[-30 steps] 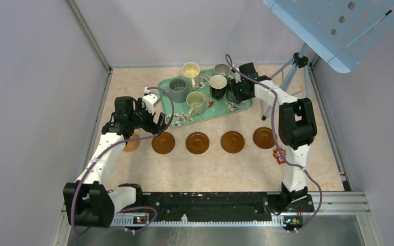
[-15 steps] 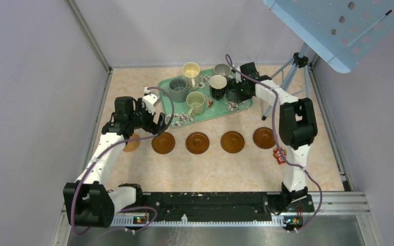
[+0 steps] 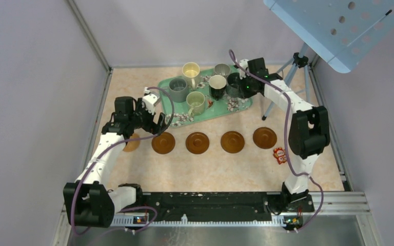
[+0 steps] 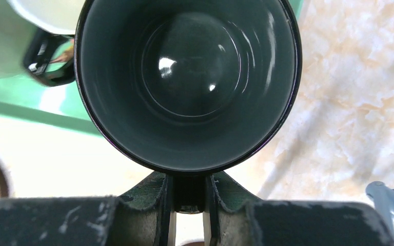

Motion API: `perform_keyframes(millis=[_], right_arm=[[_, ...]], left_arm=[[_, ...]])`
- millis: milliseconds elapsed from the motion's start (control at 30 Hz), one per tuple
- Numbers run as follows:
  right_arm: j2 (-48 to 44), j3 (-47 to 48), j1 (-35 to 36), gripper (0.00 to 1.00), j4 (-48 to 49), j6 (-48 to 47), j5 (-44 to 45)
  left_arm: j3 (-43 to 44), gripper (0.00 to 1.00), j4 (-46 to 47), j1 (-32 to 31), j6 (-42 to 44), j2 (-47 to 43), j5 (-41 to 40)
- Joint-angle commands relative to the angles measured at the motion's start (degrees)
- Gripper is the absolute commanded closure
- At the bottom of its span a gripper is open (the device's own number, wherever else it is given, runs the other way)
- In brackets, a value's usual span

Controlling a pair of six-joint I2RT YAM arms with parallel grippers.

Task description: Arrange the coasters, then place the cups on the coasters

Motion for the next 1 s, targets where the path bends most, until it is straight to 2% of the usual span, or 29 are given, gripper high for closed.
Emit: perform_keyframes(millis=[0,267,467,733,967], right_arm=[[-9.4,0.4,-1.1,1.00,1.4,-5.1,-8.8],[-19.6,-4.3,-4.2,1.00,-13.0,-17.3,-17.8],[-27.5,-12.0,-10.2,1.00,-20.8,-24.7,-21.3],[-35.3,-20.9,-29.1,1.00,-27.8,-35.4,-28.5],[-34.6,-23.4,-47.5,1.00,-32.6,-50.6,-31.1]], left_arm=[[-0.6,0.01,1.7,-0.1,-0.7,-1.3,0.8],[0.1,0.01,1.1,-0.1,-0.6,-0.8,1.8],[0.9,0.01,-0.4,-0.2,0.1,0.1,3.5],[0.8,0.01,-0.5,-0.1,0.2,-0.1,3.6],[0.8,0.01,-0.7,-0.1,0.3,-0.2,4.1]])
